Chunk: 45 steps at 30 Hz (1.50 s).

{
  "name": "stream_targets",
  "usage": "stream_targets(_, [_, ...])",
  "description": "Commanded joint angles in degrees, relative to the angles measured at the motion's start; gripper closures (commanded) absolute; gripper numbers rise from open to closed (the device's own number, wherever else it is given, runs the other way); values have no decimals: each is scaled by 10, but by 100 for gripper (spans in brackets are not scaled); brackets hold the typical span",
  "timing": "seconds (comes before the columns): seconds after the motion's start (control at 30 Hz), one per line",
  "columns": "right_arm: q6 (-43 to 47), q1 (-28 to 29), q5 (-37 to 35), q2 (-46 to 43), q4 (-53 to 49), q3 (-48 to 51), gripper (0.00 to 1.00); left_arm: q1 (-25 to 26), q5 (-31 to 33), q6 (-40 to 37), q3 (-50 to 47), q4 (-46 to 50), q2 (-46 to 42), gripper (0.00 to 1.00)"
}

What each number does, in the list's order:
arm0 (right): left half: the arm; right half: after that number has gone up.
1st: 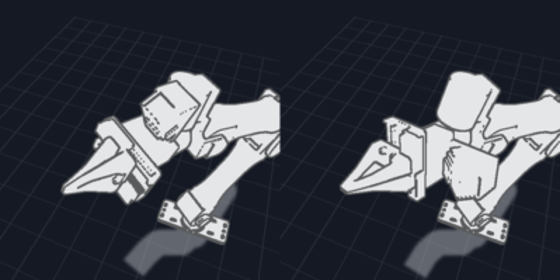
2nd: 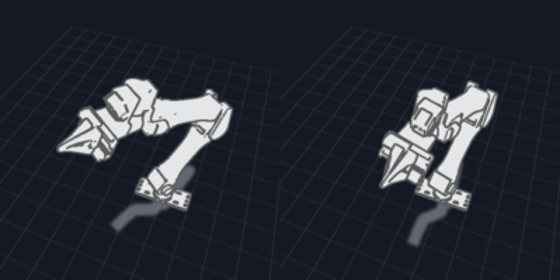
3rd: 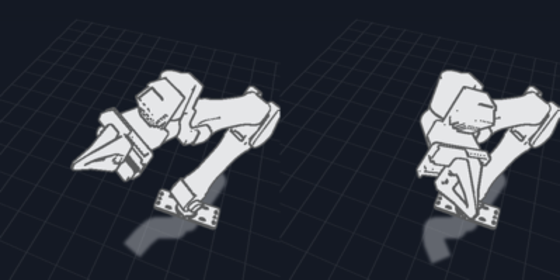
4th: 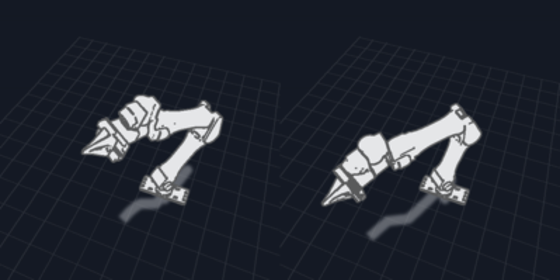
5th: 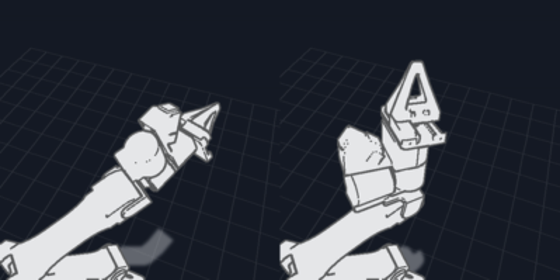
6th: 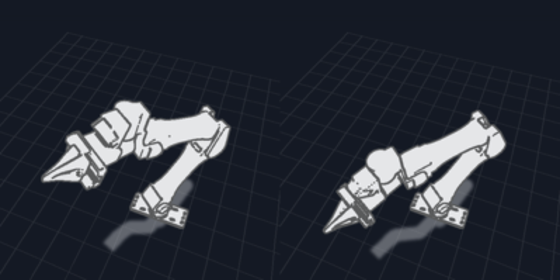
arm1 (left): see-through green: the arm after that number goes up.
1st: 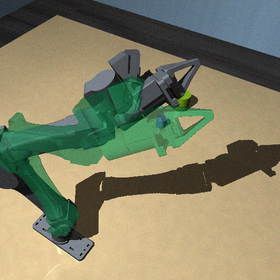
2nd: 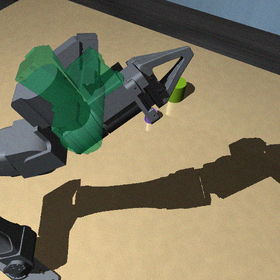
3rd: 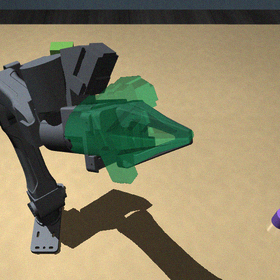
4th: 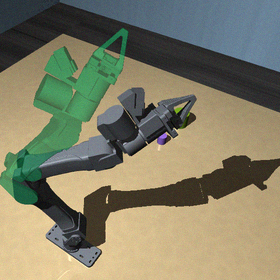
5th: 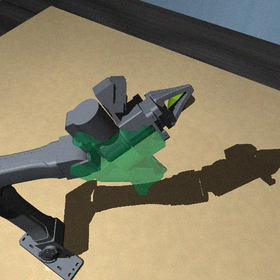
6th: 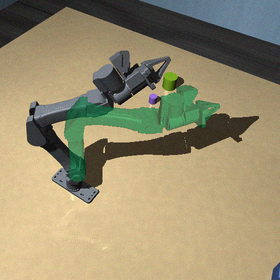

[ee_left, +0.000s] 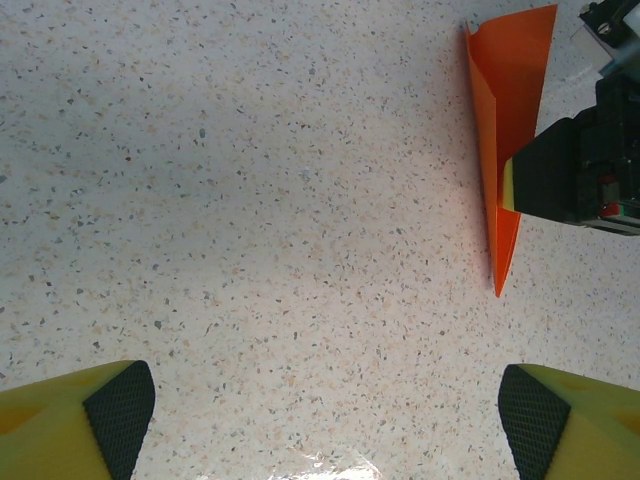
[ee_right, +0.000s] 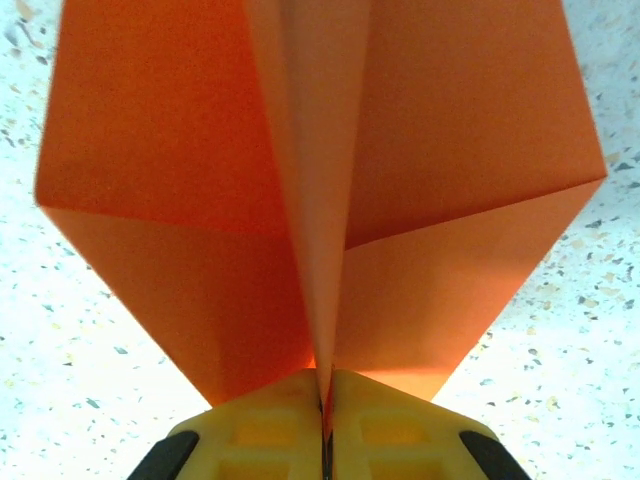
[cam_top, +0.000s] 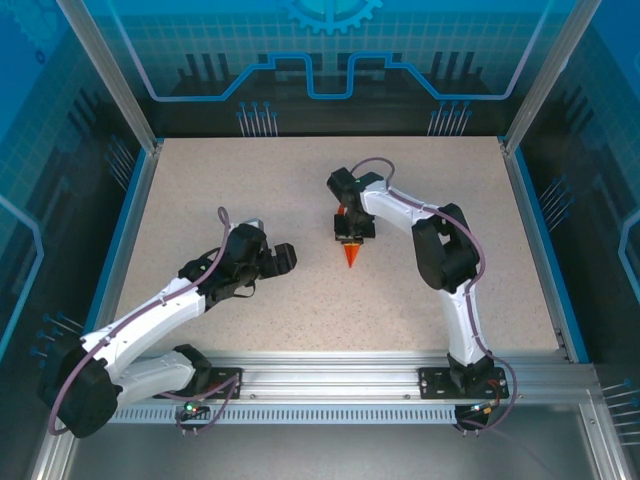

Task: Fold a paper plane with a square sheet of paper (fold left side to right side)
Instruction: Place the paper plane at the center of the table.

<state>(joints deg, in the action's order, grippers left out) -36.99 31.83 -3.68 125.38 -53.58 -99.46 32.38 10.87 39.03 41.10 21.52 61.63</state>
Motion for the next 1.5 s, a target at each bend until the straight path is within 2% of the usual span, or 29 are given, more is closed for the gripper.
stream_targets(0.0, [9,0,0,15,-25,-16,91,-4,-5,0,1,13,-8,7])
stream_targets(0.4, [14,4,4,6,-25,-8,86,-4,-4,-1,5,19,-10,7])
stream_targets(0.73, [19,11,-3,-34,-38,-1,77,-4,-2,4,11,32,-26,6])
stream_targets(0.97, [27,19,-24,-90,-67,16,67,-4,2,7,18,44,-41,6])
stream_targets(1.1, [33,22,-53,-168,-63,63,61,-4,12,8,26,50,-46,3])
stream_targets(1.17, [44,22,-79,-228,-47,99,58,-8,24,6,33,52,-48,1])
stream_targets(1.27, [63,18,-132,-337,-18,164,46,-23,57,-4,45,56,-56,1])
stream_targets(1.33, [80,8,-165,-413,14,220,36,-36,88,-22,43,37,-66,1])
stream_targets(1.47, [122,-45,-204,-551,106,349,9,-69,154,-76,33,-28,-82,1])
